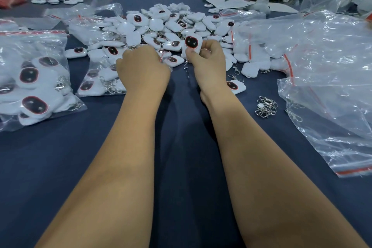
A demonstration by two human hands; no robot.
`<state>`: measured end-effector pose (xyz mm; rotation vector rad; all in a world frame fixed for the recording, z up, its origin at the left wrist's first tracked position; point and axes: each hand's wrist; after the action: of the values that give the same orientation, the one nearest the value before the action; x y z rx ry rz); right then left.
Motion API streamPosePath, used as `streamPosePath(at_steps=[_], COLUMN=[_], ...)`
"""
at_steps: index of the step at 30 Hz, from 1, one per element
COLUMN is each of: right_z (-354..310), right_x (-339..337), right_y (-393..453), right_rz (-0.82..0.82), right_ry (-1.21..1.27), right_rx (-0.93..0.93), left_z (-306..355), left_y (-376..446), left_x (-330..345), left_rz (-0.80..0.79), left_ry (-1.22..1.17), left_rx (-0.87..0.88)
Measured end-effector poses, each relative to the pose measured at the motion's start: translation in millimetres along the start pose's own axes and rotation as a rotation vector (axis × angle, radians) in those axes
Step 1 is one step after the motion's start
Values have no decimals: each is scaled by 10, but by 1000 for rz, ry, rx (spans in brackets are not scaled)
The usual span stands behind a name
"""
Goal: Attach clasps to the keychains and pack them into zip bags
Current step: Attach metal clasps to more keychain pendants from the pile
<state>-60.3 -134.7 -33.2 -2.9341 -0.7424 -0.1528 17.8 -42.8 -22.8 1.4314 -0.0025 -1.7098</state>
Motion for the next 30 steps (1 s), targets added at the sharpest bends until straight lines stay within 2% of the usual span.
streamPosePath(at_steps=[2, 6, 11, 15, 20, 23, 27, 30], right_z=[-27, -88, -75, -45, 7, 18, 23, 77], right_x=[2, 34, 63, 68, 82, 93, 156, 196], right_y=[-4, -38, -67, -48, -98, -115, -107, -109], right_rz=[-31, -215, -314, -203, -168, -114, -110, -99], right_ry=[104, 431, 464, 245, -72, -356, -724, -955], right_rx=[0, 129, 223, 165, -2, -150, -143, -168], left_z=[38, 120, 133, 114, 99, 98, 71, 83], left_y=[-19, -65, -67, -29, -24, -22, 12, 16], left_x=[-34, -61, -43, -27, -28, -38, -31, -13], left_rz=[43, 76, 132, 216, 279, 329, 360, 369], left_ry=[-145, -328, -494, -566, -670, -748, -805, -739], left_rx=[6, 60, -12, -71, -118, -143, -108, -32])
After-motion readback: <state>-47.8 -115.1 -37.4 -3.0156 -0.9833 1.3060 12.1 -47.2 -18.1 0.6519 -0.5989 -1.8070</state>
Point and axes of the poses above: each hand's wrist, its own y-axis towards the middle knuckle, its own x-axis out of the palm, z = x × y, and after that the axes turned 15 degrees about x, right-handed
